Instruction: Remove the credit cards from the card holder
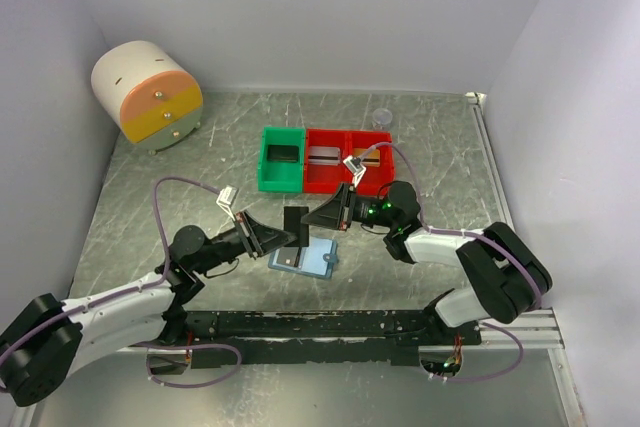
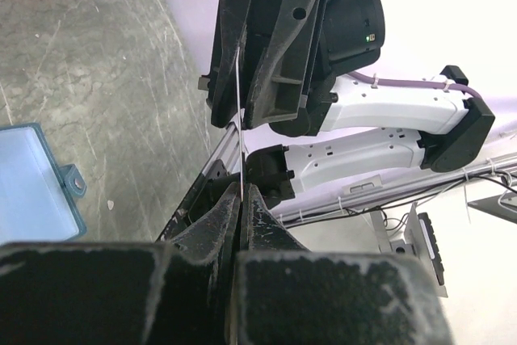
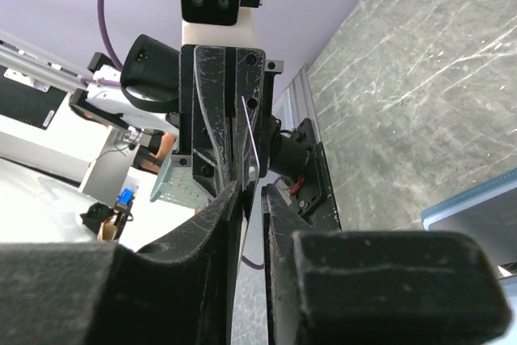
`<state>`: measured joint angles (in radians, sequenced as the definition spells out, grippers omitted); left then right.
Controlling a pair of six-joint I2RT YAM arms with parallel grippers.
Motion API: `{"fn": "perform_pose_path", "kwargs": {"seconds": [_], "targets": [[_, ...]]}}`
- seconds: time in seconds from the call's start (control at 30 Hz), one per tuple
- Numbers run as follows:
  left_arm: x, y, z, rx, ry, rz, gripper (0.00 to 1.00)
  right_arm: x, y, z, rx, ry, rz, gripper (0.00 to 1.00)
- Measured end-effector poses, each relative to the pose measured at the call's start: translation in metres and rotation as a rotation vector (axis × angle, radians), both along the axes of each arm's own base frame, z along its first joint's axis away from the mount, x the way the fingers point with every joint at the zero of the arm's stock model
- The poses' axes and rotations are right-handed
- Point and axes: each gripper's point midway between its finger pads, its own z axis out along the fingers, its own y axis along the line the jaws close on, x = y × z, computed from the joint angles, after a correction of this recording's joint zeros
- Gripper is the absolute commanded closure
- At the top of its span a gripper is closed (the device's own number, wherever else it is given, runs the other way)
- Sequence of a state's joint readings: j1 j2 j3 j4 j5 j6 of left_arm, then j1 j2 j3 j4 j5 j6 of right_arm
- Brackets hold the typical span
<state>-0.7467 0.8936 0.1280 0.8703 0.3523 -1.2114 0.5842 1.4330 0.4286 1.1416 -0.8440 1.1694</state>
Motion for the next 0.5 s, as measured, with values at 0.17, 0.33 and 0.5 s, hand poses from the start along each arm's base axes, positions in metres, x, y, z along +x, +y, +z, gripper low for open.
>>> {"fn": "perform_pose_path", "kwargs": {"seconds": [0.17,0.33,0.5], "targets": [[0.0,-0.001,0.0,-0.001,0.001,-0.004,0.93,-0.003,0.0,0.0,-0.002,-0.001,0.015,0.83],[0.001,-0.004,0.002,-0.025,0.004,-0.019,0.93,-0.009,-0.001,0.002,0.005,-0.005,0.05,0.85],[0.001,-0.006,0.007,-0.049,-0.007,-0.024,0.93,-0.012,0.0,0.007,0.022,-0.012,0.062,1.0]]}}
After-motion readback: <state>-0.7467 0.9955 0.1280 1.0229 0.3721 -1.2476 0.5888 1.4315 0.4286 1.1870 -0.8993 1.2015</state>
